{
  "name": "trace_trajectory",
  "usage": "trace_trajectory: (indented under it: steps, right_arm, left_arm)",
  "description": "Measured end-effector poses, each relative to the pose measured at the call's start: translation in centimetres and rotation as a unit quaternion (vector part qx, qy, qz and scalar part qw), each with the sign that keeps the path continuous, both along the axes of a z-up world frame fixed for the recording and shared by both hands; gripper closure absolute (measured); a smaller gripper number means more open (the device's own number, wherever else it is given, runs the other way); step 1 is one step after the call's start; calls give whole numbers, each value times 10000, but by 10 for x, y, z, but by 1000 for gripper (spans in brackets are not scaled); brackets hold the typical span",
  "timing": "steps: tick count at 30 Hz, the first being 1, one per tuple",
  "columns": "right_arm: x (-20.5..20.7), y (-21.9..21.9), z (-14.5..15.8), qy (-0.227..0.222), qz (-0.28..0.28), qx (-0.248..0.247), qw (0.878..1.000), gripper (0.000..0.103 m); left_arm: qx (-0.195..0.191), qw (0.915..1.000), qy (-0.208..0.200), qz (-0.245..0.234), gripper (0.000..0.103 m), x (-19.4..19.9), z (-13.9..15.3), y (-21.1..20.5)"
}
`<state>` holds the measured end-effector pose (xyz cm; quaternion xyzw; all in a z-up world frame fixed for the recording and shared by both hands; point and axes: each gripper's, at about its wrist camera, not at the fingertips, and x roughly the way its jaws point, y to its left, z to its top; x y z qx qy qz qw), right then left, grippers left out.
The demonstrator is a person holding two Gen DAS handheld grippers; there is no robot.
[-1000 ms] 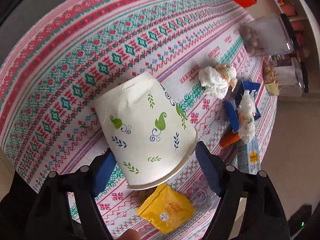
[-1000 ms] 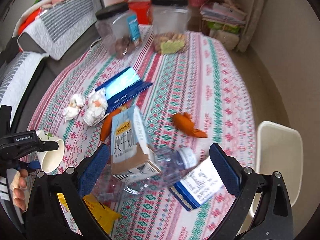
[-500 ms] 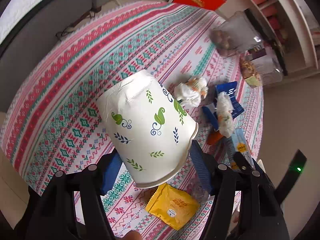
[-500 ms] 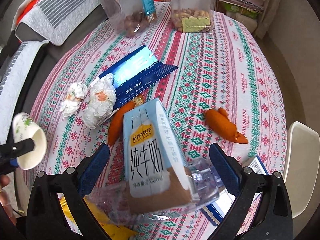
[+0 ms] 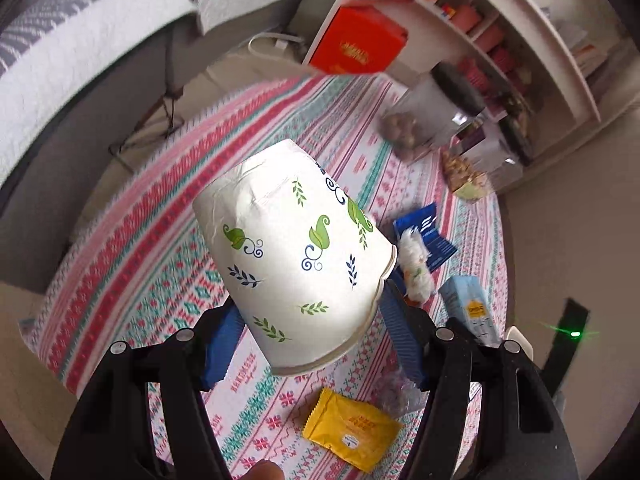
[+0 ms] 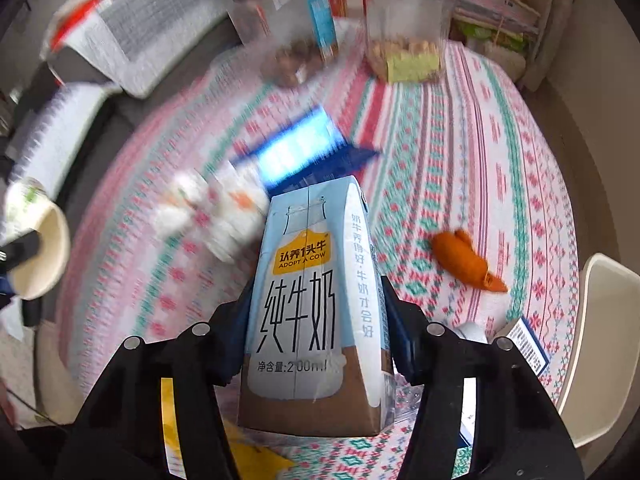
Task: Collect trash
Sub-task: 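Grasp the white paper cup with the left gripper while the right gripper grasps the milk carton, then carry the milk carton to the white bin and release it with the right gripper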
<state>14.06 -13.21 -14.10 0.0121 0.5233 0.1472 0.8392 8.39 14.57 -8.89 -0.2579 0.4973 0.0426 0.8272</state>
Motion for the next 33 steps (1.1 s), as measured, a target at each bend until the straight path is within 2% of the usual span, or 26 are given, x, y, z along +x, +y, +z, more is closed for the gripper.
trace_trajectory:
  steps: [4,7,17,23,33]
  right_arm:
    - [-10,-9,38,-639,7,570,9963,48]
    - [-20,-16,56,-1020,-17,758,9919,48]
    - [-33,-45,81,-1794,-320,616,9813,48]
    - [-37,-66,87,-1974,-604,514,9771,48]
    - [-47,-115,94,-2051,-1289,413,9693,48]
  left_arm:
    - [174,9990,-383,-151,38,1,11,-8]
    - [290,9972,-621,-284,38,0,16,-18]
    - [662,9902,-1140,-466,38,-1,30,-52]
    - [811,9873,-1195,-668,38,-1,28,-74]
    - [818,9858,-1142,-917,37,1,16,-103]
